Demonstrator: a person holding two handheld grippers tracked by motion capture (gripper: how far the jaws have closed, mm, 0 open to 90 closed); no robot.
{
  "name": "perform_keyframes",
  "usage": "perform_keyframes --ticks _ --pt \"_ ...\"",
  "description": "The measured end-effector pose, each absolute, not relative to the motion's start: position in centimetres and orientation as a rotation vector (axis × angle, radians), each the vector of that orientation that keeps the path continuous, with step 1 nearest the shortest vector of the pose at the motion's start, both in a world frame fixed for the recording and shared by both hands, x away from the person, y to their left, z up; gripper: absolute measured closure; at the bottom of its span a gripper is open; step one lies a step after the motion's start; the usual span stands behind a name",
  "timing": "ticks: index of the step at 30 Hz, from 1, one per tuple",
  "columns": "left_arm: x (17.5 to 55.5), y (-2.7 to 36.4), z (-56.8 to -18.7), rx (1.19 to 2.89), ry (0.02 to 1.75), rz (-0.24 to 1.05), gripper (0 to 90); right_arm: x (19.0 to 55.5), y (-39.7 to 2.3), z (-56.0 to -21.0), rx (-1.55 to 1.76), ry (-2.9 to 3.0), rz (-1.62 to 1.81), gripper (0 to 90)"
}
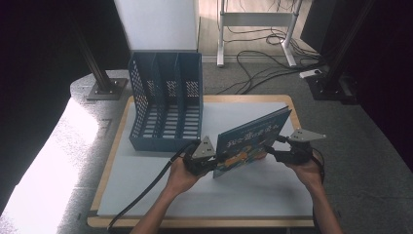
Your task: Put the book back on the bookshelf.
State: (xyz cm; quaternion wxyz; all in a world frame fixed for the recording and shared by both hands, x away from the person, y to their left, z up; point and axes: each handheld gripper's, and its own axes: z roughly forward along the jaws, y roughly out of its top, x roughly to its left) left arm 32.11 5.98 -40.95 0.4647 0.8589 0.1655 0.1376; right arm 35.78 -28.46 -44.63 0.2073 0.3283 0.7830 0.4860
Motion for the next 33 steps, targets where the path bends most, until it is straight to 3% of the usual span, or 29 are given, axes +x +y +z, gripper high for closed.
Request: perform_keyframes --ticks 4,8,33 --pt "32.2 5.8 -41.4 2.136 0.404 0.329 80.2 36.2 -28.5 -45.4 0.92 2.194 1.327 24.6" --pt "32.3 5.7 -42.2 2.15 0.41 0.315 80.6 36.5 -28.1 -46.3 0.906 2.224 1.304 21.0" --pt "32.1 5.9 -44.4 2.178 0.464 0.345 82.5 36.5 -26.5 -48.3 0.889 2.217 1.334 27.6"
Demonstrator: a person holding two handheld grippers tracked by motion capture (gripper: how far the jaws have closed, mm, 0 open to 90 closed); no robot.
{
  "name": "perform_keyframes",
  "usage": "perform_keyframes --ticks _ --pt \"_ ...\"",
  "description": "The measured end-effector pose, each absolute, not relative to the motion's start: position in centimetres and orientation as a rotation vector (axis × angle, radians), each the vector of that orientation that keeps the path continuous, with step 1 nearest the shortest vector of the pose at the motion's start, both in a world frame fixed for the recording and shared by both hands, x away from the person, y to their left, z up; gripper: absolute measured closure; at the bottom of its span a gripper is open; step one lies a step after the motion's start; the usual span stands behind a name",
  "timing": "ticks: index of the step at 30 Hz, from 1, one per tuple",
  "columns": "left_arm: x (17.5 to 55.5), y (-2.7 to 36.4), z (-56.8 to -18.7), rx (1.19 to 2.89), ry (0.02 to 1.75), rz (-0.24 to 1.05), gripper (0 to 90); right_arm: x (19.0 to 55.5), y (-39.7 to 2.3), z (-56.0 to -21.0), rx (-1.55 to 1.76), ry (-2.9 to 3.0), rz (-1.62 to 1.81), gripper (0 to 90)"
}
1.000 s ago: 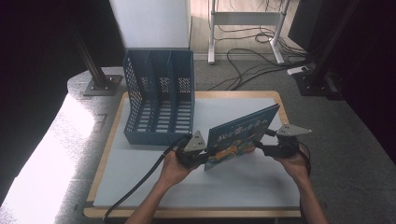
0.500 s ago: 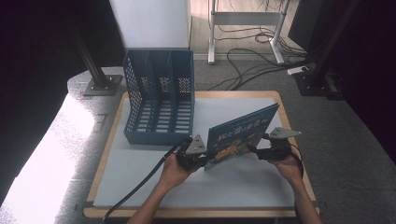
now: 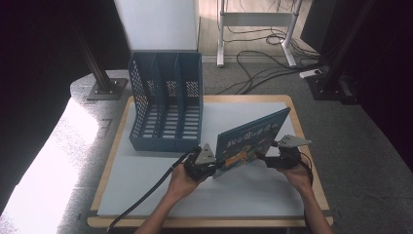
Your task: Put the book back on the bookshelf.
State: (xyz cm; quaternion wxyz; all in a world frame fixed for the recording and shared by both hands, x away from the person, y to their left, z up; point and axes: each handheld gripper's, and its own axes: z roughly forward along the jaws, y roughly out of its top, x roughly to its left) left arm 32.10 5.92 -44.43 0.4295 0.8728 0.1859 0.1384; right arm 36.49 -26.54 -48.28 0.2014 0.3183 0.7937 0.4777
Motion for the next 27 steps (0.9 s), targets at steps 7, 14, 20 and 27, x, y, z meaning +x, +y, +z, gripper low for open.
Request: perform_keyframes --ticks 7,14,20,27 --pt "32.2 6.3 -44.2 2.168 0.469 0.36 82.5 36.3 -26.0 -47.5 0.885 2.199 1.306 27.2" --pt "32.3 7.7 -43.0 2.135 0.492 0.346 82.5 36.6 -25.1 -46.1 0.865 2.176 1.356 26.2" --pt "32.1 9.7 -41.7 2.114 0.514 0.364 82.6 37.2 -23.3 -44.8 0.831 2.16 1.406 25.8" --pt "31.9 11.8 -40.5 2.097 0.539 0.381 82.5 37.9 -21.3 -44.0 0.803 2.152 1.455 25.7"
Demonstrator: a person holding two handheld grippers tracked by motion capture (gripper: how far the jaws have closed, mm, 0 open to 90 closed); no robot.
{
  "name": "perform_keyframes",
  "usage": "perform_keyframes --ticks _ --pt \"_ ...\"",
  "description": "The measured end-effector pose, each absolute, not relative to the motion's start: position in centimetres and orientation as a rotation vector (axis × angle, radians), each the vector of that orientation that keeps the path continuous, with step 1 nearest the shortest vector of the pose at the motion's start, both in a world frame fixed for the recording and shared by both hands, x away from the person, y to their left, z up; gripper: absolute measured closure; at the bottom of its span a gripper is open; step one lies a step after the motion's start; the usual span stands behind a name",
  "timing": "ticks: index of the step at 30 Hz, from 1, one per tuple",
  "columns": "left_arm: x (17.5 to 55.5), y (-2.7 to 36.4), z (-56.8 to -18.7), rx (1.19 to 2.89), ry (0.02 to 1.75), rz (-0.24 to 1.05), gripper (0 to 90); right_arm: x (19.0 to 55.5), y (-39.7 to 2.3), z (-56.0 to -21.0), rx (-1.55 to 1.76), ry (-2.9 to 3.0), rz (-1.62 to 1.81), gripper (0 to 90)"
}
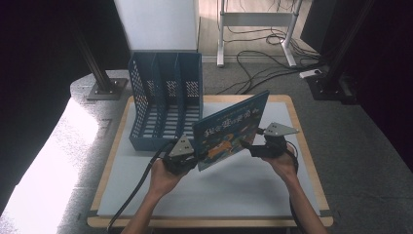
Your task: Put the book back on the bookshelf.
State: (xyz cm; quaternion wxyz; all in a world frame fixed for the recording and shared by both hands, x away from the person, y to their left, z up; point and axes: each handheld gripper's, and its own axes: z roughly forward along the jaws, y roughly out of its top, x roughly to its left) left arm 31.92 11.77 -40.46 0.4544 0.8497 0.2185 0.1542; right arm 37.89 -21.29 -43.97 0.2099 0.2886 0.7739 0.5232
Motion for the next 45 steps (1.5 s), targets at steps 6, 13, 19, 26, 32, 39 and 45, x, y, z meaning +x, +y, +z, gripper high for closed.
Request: perform_keyframes --ticks 6,13,19,26,32,39,45 --pt "31.9 13.6 -39.7 2.069 0.572 0.384 82.5 38.7 -19.1 -43.2 0.786 2.149 1.496 24.6" --pt "32.3 15.6 -38.7 2.034 0.605 0.373 82.6 39.6 -17.2 -42.1 0.761 2.151 1.51 24.1" --pt "32.3 16.7 -38.1 2.031 0.618 0.388 82.7 40.2 -16.0 -41.6 0.745 2.159 1.525 24.1" --pt "32.3 18.1 -37.4 2.034 0.643 0.42 82.6 41.3 -14.2 -41.2 0.734 2.175 1.554 23.8" --pt "32.4 19.4 -36.8 2.016 0.669 0.436 82.7 42.1 -12.6 -40.5 0.712 2.179 1.573 23.7" --pt "32.4 20.9 -36.4 2.002 0.709 0.479 82.7 43.6 -10.4 -40.2 0.694 2.189 1.617 21.6" --pt "32.4 21.7 -36.4 2.008 0.725 0.512 82.8 44.5 -9.2 -40.5 0.677 2.206 1.636 21.6"
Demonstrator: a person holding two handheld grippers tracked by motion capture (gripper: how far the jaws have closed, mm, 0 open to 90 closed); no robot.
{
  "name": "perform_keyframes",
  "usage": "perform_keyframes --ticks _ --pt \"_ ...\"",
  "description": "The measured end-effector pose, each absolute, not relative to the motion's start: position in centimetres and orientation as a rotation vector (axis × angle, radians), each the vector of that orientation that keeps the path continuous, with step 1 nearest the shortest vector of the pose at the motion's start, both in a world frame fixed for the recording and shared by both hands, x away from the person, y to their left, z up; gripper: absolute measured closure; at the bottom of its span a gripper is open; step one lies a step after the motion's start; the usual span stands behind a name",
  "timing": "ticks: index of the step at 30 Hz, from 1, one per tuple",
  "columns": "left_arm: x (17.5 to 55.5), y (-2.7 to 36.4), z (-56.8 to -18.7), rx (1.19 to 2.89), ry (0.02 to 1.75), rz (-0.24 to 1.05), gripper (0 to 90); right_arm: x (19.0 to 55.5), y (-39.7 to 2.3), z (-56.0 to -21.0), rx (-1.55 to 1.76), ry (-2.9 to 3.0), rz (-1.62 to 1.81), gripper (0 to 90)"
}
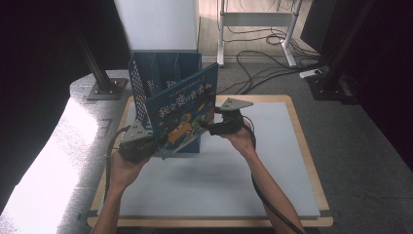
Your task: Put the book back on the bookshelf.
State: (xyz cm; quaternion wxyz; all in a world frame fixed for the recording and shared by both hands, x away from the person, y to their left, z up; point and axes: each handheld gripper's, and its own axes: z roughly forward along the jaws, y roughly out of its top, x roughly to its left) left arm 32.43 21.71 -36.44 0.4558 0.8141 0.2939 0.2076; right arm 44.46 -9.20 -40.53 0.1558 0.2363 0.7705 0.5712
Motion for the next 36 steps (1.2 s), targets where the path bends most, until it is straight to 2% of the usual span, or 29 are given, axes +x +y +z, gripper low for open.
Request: perform_keyframes --ticks 7,14,15,18,23,27,36 --pt "32.6 22.5 -37.1 1.975 0.748 0.501 82.7 44.9 -8.3 -40.9 0.666 2.189 1.662 20.7" --pt "31.9 21.7 -36.8 2.006 0.754 0.62 82.8 45.4 -7.8 -41.1 0.697 2.196 1.664 20.1" --pt "31.8 21.7 -36.8 2.005 0.76 0.633 82.9 45.3 -7.7 -41.1 0.707 2.188 1.636 23.8" --pt "31.8 21.7 -36.8 2.003 0.778 0.656 82.9 45.1 -7.6 -41.2 0.725 2.171 1.588 24.4" --pt "32.1 22.3 -36.9 1.971 0.818 0.653 82.9 44.9 -7.6 -41.4 0.756 2.168 1.652 46.1" --pt "32.3 22.5 -37.1 1.952 0.832 0.649 82.9 44.9 -6.9 -41.5 0.742 2.187 1.64 50.3" --pt "32.3 22.7 -37.3 1.927 0.852 0.666 83.0 45.9 -4.8 -41.7 0.802 2.189 1.663 51.1"
